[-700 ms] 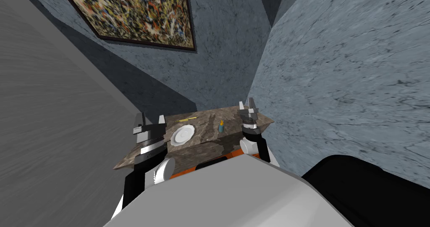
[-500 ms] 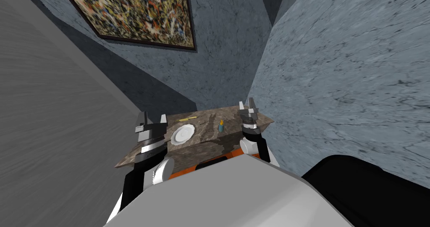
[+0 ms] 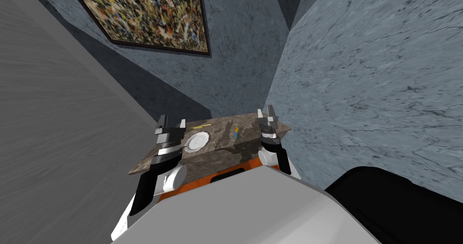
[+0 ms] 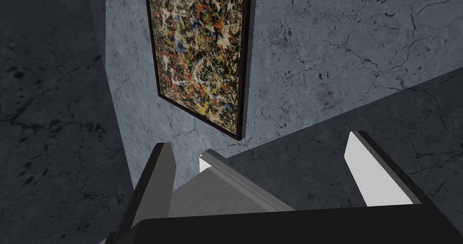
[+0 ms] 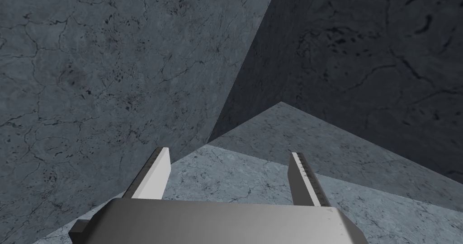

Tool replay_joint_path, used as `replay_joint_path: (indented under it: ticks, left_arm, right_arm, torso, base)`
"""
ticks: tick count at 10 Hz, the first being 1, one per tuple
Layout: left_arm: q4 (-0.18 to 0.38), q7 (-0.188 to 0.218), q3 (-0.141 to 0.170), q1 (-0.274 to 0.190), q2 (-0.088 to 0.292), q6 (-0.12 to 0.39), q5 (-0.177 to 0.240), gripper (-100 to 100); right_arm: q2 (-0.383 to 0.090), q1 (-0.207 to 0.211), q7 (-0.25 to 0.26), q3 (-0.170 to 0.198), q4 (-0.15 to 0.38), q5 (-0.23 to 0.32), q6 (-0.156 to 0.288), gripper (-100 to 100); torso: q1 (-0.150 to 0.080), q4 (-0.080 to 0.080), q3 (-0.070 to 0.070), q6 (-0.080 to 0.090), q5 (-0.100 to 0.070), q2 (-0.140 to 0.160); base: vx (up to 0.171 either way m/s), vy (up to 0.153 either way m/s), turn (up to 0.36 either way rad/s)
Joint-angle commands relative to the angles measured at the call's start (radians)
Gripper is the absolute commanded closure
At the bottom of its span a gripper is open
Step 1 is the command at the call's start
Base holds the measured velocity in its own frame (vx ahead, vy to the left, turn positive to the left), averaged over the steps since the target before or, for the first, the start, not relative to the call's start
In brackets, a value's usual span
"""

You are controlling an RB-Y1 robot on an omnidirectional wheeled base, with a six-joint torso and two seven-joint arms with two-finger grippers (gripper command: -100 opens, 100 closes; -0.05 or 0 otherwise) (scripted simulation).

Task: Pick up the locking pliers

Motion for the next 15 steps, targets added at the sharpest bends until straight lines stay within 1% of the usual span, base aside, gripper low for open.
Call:
replay_joint_path:
  ticks: [1,5,6,7,8,9,10,11,12,13,14,15]
  left_arm:
    - [0.012,0.023,-0.008,-0.032,0.039,0.024,0.031,-100]
    - [0.083,0.114,-0.046,-0.161,0.149,0.143,0.152,-100]
    - [0.083,0.114,-0.046,-0.175,0.149,0.150,0.162,-100]
    - [0.108,0.140,-0.059,-0.212,0.176,0.183,0.201,-100]
    - [0.108,0.140,-0.059,-0.215,0.176,0.189,0.201,-100]
    - [0.135,0.167,-0.073,-0.255,0.204,0.229,0.242,-100]
    - [0.165,0.195,-0.088,-0.288,0.232,0.259,0.273,-100]
    - [0.165,0.195,-0.088,-0.296,0.232,0.274,0.285,-100]
    - [0.198,0.223,-0.105,-0.337,0.261,0.315,0.324,-100]
    - [0.230,0.252,-0.122,-0.369,0.290,0.344,0.354,-100]
    - [0.233,0.252,-0.122,-0.379,0.290,0.369,0.375,-100]
    - [0.268,0.281,-0.140,-0.418,0.321,0.408,0.408,-100]
  right_arm:
    - [0.000,0.000,0.000,0.000,0.000,0.000,0.000,0]
    - [0.000,0.000,0.000,0.000,0.000,0.000,0.000,0]
    - [0.000,0.000,0.000,0.000,0.000,0.000,0.000,0]
    - [0.000,0.000,0.000,0.000,0.000,0.000,0.000,0]
    - [0.000,0.000,0.000,0.000,0.000,0.000,0.000,0]
    - [0.000,0.000,0.000,0.000,0.000,0.000,0.000,0]
    - [0.000,0.000,0.000,0.000,0.000,0.000,0.000,0]
    - [0.000,0.000,0.000,0.000,0.000,0.000,0.000,0]
    - [0.000,0.000,0.000,0.000,0.000,0.000,0.000,0]
    - [0.000,0.000,0.000,0.000,0.000,0.000,0.000,0]
    - [0.000,0.000,0.000,0.000,0.000,0.000,0.000,0]
    - [0.000,0.000,0.000,0.000,0.000,0.000,0.000,0]
  torso:
    - [0.000,0.000,0.000,0.000,0.000,0.000]
    - [0.000,0.000,0.000,0.000,0.000,0.001]
    - [0.000,0.000,0.000,0.000,0.000,0.001]
    - [0.000,0.000,0.000,0.000,0.000,0.000]
    - [0.000,0.000,-0.001,0.000,0.000,-0.001]
    - [0.001,0.000,-0.001,0.000,0.000,-0.002]
    - [0.001,0.000,-0.001,0.000,0.000,-0.002]
    - [0.001,0.000,-0.001,0.000,0.000,-0.001]
    - [0.001,0.000,-0.001,0.000,0.000,-0.002]
    - [0.001,0.000,-0.001,0.000,0.000,-0.002]
    - [0.002,0.000,-0.001,0.000,0.000,-0.002]
    - [0.002,0.000,-0.001,0.000,0.000,-0.002]
  base:
    - [-0.037,-0.018,-0.015]
    - [-0.064,-0.019,-0.075]
    - [-0.044,-0.009,-0.032]
    - [-0.035,-0.007,-0.073]
    - [-0.023,-0.003,-0.051]
    - [-0.027,-0.001,-0.100]
    - [-0.040,-0.001,-0.137]
    - [-0.030,0.001,-0.076]
    - [-0.028,0.003,-0.110]
    - [-0.036,0.013,-0.211]
    - [-0.024,0.012,-0.119]
    - [-0.016,0.007,-0.186]
